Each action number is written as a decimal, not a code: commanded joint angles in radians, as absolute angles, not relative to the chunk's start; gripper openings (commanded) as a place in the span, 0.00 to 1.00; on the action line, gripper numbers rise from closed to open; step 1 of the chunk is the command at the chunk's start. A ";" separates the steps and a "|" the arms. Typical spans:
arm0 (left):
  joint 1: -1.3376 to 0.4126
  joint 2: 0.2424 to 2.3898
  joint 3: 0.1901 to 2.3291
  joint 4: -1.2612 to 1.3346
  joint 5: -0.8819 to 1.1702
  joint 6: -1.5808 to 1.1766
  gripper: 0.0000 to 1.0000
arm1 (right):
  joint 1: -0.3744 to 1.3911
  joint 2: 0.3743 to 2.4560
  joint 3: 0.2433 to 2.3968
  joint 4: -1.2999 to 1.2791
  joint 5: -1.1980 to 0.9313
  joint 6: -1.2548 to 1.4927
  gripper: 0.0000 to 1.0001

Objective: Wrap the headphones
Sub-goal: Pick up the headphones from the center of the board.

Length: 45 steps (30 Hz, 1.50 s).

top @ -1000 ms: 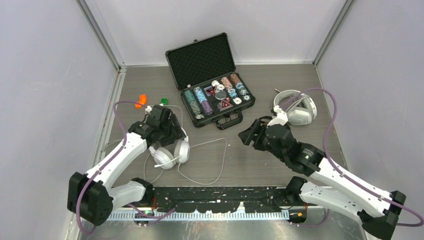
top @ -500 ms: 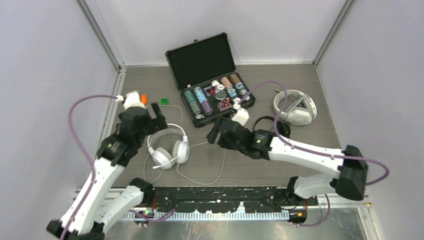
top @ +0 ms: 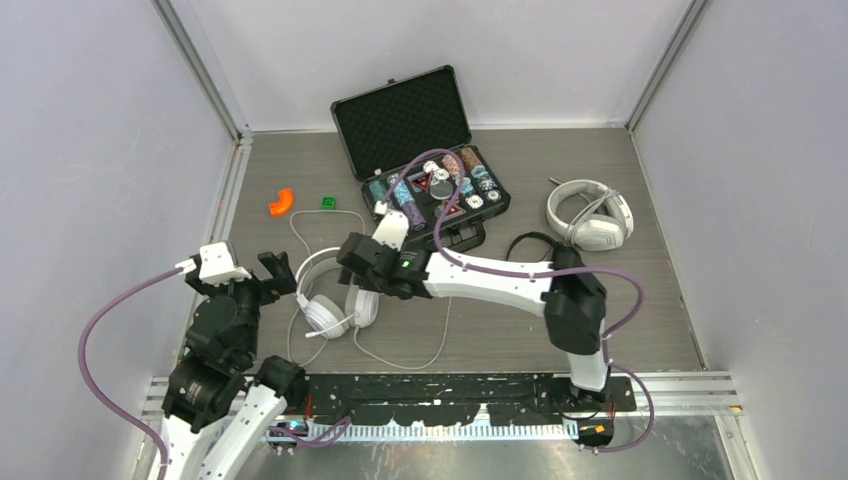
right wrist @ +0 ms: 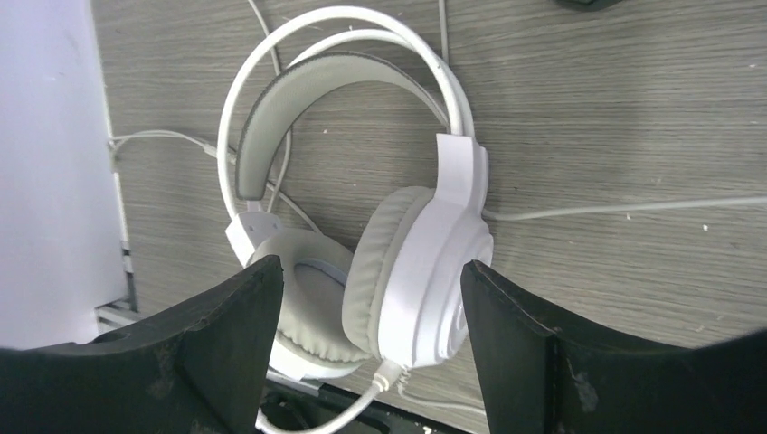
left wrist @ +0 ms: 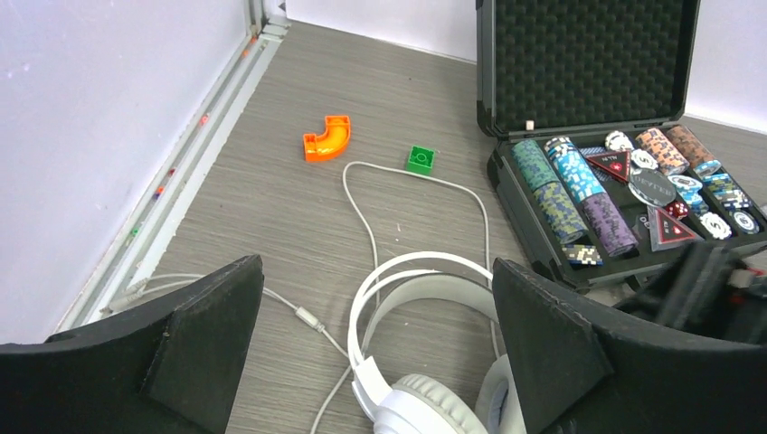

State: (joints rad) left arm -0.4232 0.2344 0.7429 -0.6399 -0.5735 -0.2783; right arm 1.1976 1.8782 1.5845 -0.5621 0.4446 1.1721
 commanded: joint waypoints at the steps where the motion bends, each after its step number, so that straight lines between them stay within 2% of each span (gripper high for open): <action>1: -0.423 0.215 0.738 -0.552 -0.593 -0.207 1.00 | 1.226 1.981 1.740 -0.701 0.519 1.152 0.77; 8: -0.423 0.180 0.740 -0.551 -0.601 -0.194 1.00 | 1.245 2.120 1.883 -0.828 0.559 1.125 0.77; 14: -0.423 0.161 0.735 -0.551 -0.606 -0.190 1.00 | 1.246 2.164 1.896 -0.843 0.557 1.113 0.70; 17: -0.423 0.167 0.735 -0.550 -0.606 -0.189 1.00 | 1.247 2.155 1.879 -0.811 0.537 1.101 0.60; 21: -0.423 0.172 0.736 -0.554 -0.607 -0.192 1.00 | 1.247 2.116 1.832 -0.770 0.534 1.085 0.41; 23: -0.423 0.177 0.738 -0.559 -0.607 -0.203 1.00 | 1.246 2.087 1.806 -0.759 0.545 1.069 0.35; 33: -0.424 0.321 0.843 -0.664 -0.464 -0.304 1.00 | 1.247 1.833 1.597 -0.639 0.602 0.909 0.24; 45: -0.423 0.708 1.102 -0.944 -0.103 -0.275 1.00 | 1.246 1.486 1.317 -0.492 0.599 0.786 0.20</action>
State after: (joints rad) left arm -0.4232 0.5991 1.0111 -0.8230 -0.2760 -0.3023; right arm 1.2419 1.6180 1.3838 -0.6403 0.5716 0.8356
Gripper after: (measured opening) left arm 0.996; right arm 0.448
